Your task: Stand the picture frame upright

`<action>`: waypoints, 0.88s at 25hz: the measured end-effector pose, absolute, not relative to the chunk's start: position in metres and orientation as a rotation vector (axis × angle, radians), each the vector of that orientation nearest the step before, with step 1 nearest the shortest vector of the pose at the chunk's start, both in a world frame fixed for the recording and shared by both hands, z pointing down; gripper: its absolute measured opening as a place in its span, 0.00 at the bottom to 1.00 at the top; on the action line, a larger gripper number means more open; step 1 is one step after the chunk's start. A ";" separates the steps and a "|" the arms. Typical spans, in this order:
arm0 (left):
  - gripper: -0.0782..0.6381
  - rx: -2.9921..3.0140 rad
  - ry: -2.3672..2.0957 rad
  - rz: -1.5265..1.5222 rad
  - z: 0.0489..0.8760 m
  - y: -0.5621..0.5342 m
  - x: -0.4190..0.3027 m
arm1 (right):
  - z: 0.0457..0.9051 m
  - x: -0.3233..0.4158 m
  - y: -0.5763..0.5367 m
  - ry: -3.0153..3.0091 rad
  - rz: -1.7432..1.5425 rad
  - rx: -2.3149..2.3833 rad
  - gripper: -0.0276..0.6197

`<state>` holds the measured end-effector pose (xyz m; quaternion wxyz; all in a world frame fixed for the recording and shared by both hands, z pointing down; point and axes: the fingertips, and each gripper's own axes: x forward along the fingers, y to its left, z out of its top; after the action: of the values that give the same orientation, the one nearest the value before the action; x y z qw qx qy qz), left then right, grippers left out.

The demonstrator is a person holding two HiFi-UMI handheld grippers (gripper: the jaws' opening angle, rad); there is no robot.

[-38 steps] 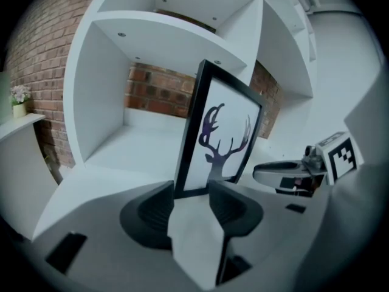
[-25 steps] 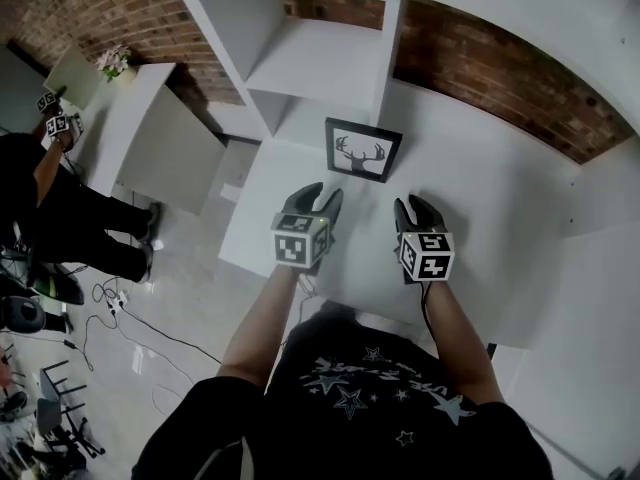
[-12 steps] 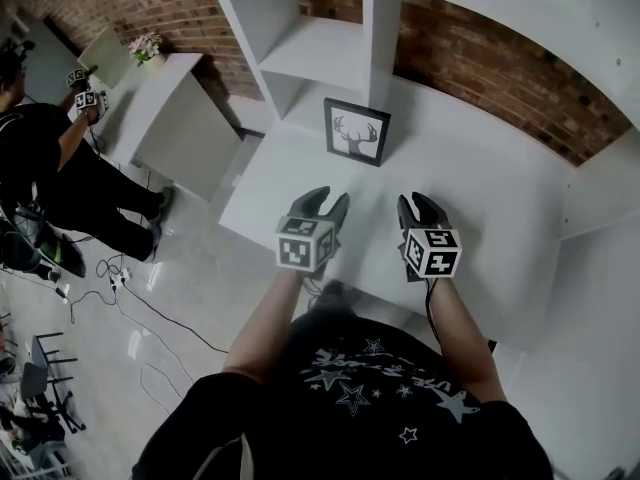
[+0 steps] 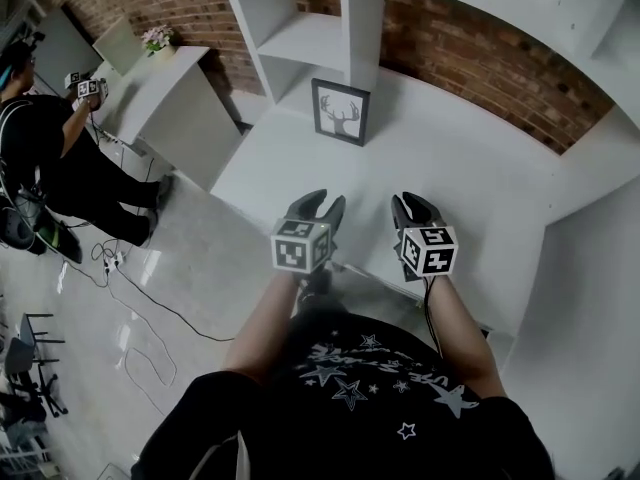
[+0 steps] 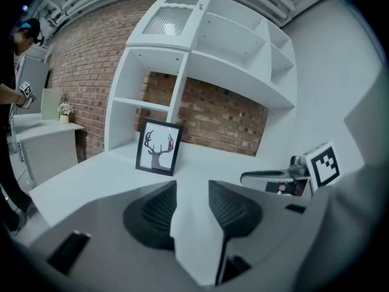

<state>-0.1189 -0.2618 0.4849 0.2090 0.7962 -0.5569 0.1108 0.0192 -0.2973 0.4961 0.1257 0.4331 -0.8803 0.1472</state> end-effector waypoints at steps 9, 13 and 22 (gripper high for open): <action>0.26 2.139 -1.632 0.270 0.490 -0.190 -0.090 | 0.496 0.050 -0.228 -2.620 0.427 1.147 0.09; 0.24 2.096 -1.676 0.282 0.492 -0.158 -0.082 | 0.496 0.063 -0.203 -2.633 0.436 1.100 0.08; 0.18 2.018 -1.736 0.293 0.492 -0.094 -0.087 | 0.508 0.064 -0.158 -2.640 0.496 1.007 0.07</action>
<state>-0.0866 -0.0940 0.4923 0.2297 0.7333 -0.6310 0.1066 0.0642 -0.1582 0.5080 0.1361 0.3478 -0.9117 0.1713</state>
